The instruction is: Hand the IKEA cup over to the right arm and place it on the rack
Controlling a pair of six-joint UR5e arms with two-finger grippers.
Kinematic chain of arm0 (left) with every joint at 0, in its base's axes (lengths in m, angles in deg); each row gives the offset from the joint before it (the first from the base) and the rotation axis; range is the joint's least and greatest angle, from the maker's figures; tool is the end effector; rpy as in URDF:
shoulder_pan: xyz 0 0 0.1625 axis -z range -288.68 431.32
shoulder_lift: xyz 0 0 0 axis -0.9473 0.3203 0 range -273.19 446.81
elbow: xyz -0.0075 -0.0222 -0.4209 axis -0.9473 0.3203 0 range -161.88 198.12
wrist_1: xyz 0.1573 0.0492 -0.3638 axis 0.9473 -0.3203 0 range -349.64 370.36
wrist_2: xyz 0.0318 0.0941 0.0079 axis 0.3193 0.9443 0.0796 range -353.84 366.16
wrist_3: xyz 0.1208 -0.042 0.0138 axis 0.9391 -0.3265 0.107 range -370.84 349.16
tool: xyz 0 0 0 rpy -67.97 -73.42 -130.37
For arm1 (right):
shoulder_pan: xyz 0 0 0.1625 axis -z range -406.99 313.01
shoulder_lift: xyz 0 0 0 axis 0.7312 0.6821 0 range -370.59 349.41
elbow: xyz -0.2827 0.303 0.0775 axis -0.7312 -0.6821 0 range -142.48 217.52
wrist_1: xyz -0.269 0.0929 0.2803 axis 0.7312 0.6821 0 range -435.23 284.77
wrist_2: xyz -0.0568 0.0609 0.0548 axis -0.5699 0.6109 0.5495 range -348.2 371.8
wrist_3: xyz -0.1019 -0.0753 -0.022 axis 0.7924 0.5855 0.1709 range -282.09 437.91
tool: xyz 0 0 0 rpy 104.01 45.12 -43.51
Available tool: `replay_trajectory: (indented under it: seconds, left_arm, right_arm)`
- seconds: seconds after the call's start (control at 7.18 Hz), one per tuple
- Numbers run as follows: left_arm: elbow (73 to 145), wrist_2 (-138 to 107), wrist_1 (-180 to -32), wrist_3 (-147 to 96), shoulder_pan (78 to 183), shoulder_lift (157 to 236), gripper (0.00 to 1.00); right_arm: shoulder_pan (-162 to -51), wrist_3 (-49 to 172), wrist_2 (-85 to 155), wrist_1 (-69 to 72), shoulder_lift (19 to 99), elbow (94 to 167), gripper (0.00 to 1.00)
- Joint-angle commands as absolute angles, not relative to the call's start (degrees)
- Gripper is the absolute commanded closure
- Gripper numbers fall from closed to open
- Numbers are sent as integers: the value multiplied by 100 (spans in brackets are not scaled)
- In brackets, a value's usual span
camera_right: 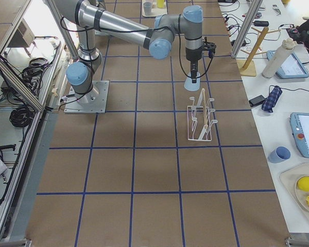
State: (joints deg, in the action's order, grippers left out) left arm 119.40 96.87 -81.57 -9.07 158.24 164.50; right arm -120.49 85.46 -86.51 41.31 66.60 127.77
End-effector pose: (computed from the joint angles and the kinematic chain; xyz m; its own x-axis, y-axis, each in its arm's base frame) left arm -0.1109 -0.3907 0.4509 -0.9997 -0.0227 -0.0118 -0.0229 0.9996 0.0161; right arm -0.0566 -0.5952 0.3880 -0.9673 0.1881 0.1700 0.1505 0.9655 -0.2124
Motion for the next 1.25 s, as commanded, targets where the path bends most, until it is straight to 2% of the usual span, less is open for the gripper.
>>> replay_trajectory:
  seconds: [0.0, 0.7, 0.84, 0.98, 1.11]
  left_arm:
    - [11945, 9687, -8157, -908, 15824, 16450, 0]
    - [11945, 9695, -8149, -908, 15824, 16442, 0]
    - [11945, 9695, -8157, -908, 15824, 16442, 0]
    - [11945, 9687, -8149, -908, 15824, 16442, 0]
    - [11963, 9713, -8166, -908, 15824, 16424, 0]
  right_arm:
    - [-11994, 8565, -8637, 4297, 6387, 12787, 91]
    - [-11809, 8670, -8646, 4518, 6096, 12848, 88]
    - [-11809, 8679, -8620, 4596, 6061, 12848, 62]
    - [-11809, 8679, -8611, 4727, 5991, 12822, 22]
    - [-11818, 8687, -8620, 4729, 5938, 12796, 0]
